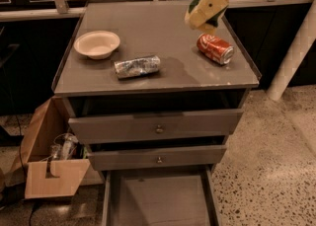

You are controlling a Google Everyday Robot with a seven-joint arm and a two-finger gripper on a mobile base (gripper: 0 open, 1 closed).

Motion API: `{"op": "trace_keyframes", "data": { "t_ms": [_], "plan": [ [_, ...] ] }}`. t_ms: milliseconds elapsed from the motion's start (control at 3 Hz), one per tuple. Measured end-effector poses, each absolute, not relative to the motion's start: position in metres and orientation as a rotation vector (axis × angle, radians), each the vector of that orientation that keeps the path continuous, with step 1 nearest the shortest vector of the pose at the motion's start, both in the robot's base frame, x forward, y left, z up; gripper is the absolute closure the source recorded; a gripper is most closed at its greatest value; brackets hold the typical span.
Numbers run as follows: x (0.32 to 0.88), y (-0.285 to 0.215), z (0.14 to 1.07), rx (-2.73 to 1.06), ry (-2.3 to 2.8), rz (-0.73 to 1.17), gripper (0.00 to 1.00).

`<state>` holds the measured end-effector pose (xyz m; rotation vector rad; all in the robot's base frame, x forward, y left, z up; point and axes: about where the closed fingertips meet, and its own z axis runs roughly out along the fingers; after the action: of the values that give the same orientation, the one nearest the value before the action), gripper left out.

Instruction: Place sponge into bottom drawer

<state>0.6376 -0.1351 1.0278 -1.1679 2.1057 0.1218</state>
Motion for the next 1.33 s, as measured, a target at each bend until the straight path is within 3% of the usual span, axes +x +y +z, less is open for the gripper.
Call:
{"op": "trace_keyframes", "data": {
  "t_ms": [1333],
  "plan": [
    [0.579, -0.132, 0.987, -1.062, 2.197, 0.157, 1.00]
  ]
}}
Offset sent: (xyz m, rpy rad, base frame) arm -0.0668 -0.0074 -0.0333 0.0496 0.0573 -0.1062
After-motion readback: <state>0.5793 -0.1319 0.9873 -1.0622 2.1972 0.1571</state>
